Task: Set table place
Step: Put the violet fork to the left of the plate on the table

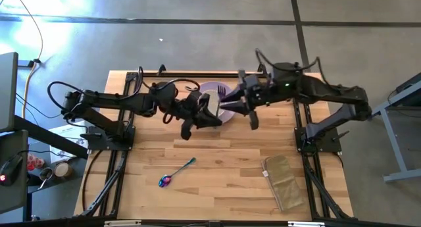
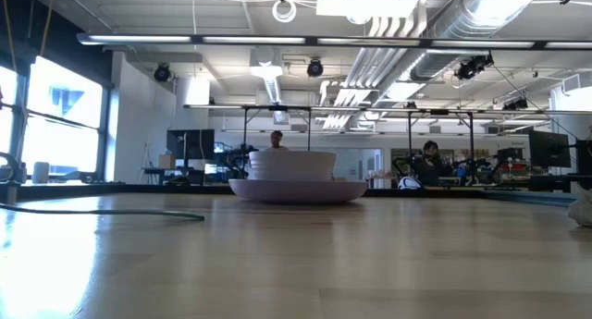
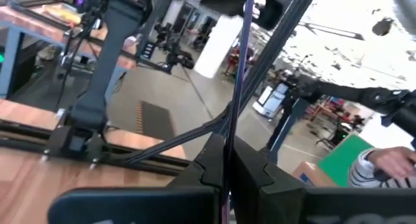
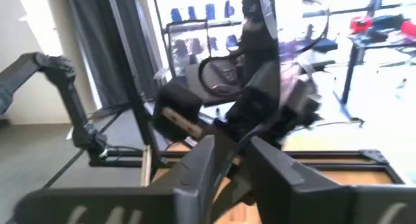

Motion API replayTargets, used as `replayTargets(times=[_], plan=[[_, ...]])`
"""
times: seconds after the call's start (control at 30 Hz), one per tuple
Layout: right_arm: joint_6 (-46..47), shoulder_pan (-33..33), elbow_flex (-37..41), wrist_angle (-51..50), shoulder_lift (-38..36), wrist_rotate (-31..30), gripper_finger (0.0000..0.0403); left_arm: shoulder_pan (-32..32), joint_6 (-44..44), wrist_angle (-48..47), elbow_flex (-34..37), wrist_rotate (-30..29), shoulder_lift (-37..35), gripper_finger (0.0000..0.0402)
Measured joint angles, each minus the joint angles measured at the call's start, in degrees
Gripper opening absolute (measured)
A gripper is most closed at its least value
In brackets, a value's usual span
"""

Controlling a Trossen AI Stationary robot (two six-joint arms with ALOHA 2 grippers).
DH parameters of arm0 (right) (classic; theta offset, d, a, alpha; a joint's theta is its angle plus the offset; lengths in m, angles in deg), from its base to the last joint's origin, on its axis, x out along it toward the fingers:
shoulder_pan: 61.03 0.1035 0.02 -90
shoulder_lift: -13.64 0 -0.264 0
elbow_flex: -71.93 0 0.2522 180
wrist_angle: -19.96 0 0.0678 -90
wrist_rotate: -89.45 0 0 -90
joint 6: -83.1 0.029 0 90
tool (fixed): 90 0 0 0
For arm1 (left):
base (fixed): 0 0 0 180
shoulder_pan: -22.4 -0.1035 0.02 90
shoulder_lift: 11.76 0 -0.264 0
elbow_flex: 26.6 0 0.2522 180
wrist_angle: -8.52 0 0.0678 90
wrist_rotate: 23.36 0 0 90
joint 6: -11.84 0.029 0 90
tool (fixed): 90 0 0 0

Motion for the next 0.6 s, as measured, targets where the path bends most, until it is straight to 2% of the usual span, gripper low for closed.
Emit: replayTargets(times=[0.13, 0.23, 0.43, 0.6], plan=[[-0.4, 0.0, 0.0, -0.4, -2.2, -0.7, 0.0115, -0.9, 0.2, -2.0, 0.0, -1.5, 0.0, 0.0], [-0.4, 0.1, 0.0, -1.0, -4.3, -0.6, 0.0126, -2.9, 0.6, -9.0, 0.1, -3.1, -0.7, 0.0], [-0.3, 0.0, 0.0, -4.2, -8.0, -1.2, 0.0129, -6.5, 1.8, -21.5, 0.1, -4.1, -2.9, 0.0], [-1.1, 0.0, 0.0, -8.5, -10.0, -4.4, 0.0129, -11.0, 2.2, -26.4, 1.2, -4.4, -7.8, 0.0]])
